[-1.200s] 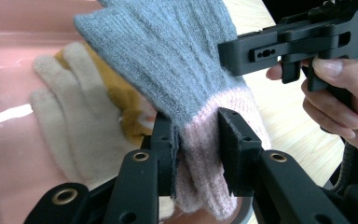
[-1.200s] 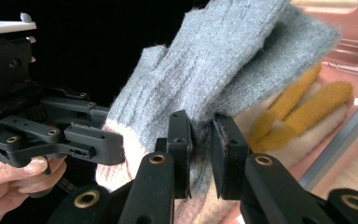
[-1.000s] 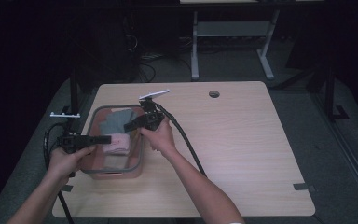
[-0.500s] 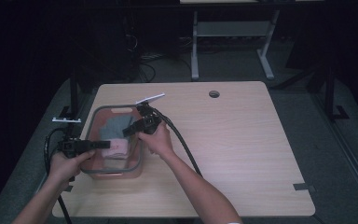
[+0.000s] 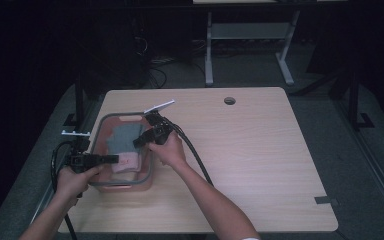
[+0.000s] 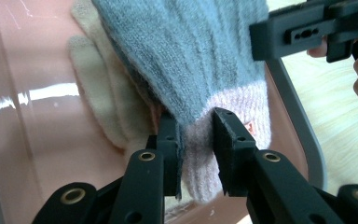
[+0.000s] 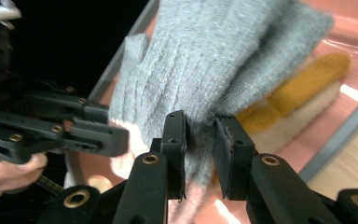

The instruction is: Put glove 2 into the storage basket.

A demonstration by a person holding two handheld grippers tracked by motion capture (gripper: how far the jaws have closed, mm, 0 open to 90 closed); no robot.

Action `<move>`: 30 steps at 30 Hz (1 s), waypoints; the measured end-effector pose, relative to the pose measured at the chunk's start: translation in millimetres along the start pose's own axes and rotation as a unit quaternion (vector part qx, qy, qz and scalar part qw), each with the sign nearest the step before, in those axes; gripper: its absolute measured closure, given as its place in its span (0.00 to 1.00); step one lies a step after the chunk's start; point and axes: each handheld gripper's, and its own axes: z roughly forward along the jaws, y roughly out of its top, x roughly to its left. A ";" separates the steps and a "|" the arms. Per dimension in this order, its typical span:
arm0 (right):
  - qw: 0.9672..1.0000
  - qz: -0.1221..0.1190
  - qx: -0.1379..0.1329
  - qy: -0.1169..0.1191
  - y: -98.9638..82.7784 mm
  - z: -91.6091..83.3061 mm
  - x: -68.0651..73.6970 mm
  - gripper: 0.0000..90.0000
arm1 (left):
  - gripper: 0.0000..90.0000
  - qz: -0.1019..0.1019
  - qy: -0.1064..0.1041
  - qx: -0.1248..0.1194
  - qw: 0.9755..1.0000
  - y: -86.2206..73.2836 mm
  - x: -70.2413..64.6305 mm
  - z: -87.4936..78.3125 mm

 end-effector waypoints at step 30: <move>0.999 -0.006 -0.035 0.003 -3.7 -48.3 -4.7 0.75 | 0.61 0.008 0.019 -0.012 1.000 16.5 -8.1 -13.4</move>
